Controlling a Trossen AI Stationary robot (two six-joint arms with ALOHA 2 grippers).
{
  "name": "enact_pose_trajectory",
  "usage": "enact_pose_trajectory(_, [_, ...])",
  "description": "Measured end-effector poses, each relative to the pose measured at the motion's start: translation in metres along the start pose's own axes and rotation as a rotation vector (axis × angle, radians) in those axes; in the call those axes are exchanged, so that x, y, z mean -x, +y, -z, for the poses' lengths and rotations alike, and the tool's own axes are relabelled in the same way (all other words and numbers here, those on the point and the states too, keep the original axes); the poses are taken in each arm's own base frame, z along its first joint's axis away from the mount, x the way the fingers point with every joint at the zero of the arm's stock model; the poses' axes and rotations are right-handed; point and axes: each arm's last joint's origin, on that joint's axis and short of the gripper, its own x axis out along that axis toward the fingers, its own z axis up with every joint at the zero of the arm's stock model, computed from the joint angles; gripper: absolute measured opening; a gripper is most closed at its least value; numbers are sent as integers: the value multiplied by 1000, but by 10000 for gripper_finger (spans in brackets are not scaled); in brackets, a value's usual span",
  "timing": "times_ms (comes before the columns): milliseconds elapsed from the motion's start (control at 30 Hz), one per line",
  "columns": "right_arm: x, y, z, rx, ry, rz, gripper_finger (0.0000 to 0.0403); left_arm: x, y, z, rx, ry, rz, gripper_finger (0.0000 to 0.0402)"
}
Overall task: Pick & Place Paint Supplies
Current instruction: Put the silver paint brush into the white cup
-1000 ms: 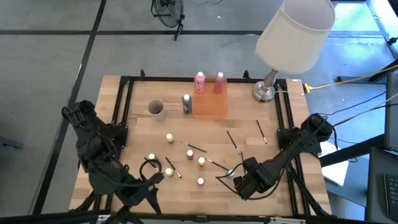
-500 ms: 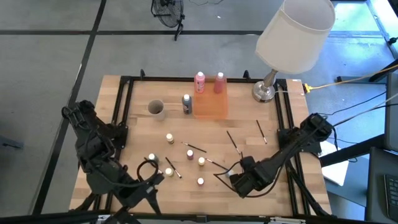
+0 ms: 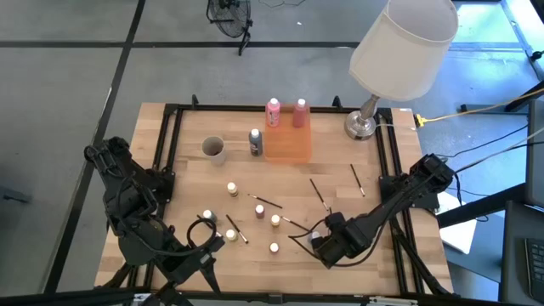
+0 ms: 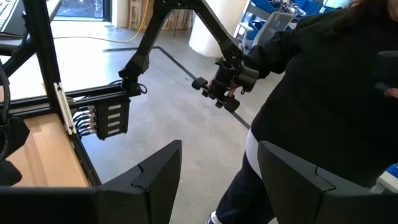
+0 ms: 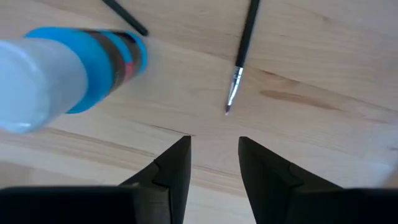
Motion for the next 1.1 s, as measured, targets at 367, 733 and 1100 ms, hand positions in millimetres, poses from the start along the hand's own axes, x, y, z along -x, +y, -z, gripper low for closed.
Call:
enact_pose_trajectory(367, [0, 2, 6, 125, 14, -40, 138, 0, 0, 0, -17, 0, 0, 207])
enact_pose_trajectory(733, [-22, 7, 11, 162, 48, 19, 137, 0, 1, 0, -16, -8, -26, 207])
enact_pose_trajectory(1100, [-25, 8, 9, 199, 0, 30, 137, 0, 3, -1, -15, -11, -34, 207])
